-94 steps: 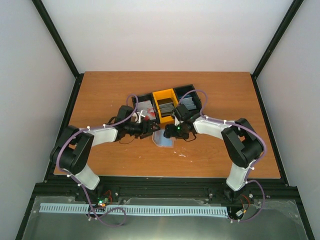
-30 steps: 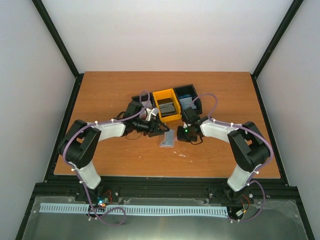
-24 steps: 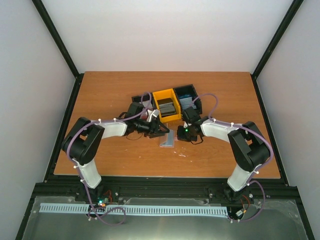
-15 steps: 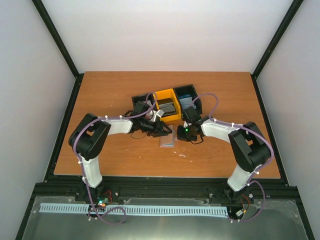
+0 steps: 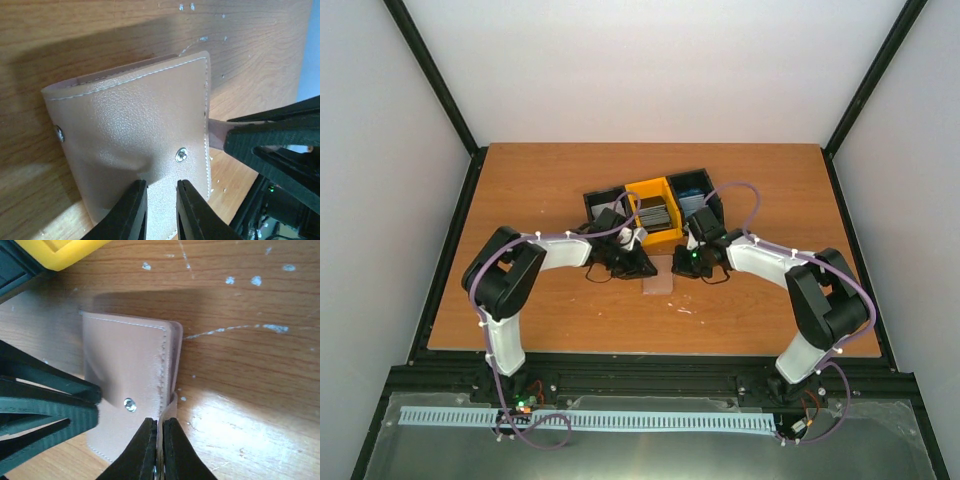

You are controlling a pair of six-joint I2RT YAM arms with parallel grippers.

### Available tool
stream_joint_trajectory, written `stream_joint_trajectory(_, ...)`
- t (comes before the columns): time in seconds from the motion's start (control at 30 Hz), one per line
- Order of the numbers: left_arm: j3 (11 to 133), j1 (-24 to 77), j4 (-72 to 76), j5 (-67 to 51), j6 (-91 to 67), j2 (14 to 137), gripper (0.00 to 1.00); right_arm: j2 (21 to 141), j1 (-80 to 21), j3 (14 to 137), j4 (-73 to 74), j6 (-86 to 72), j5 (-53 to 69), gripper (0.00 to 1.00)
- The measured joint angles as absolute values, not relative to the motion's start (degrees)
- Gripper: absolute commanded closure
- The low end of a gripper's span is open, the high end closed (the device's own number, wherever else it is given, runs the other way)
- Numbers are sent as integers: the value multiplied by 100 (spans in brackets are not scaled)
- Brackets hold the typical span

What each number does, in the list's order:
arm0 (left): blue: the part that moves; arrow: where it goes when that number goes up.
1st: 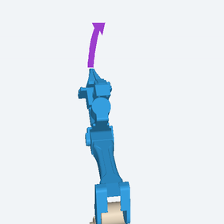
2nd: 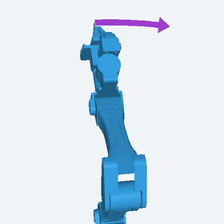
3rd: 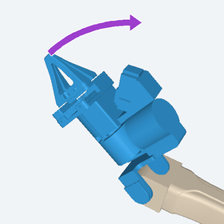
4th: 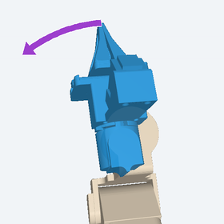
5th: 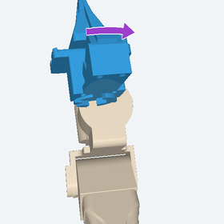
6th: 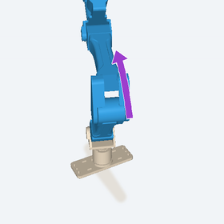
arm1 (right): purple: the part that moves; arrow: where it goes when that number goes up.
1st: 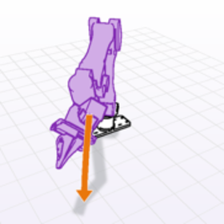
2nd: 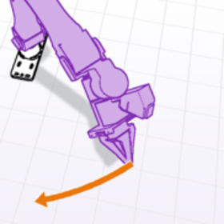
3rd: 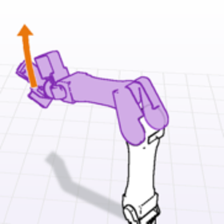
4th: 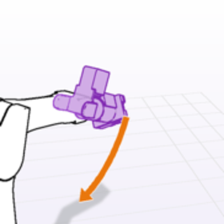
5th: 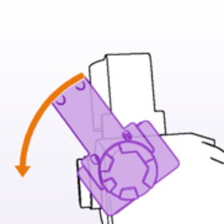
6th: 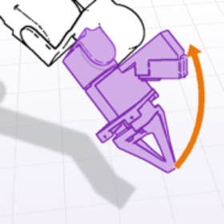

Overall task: Put the credit cards into the card holder
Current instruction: Close the card holder at the center of the board.

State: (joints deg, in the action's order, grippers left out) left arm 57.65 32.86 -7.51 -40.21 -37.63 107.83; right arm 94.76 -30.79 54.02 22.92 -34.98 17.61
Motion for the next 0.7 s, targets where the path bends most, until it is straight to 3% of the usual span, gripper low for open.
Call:
stream_joint_trajectory(0.2,6086,3470,-1179,-3638,-3688,10903,85,9483,-3076,5439,2287,-3505,1992,94)
stream_joint_trajectory(0.4,6152,3511,-1330,-3448,-3693,10906,85,9649,-3048,5474,2231,-3509,2171,84)
stream_joint_trajectory(0.7,6149,3531,-1385,-3330,-3671,10698,73,9767,-3046,5483,2115,-3479,2432,67)
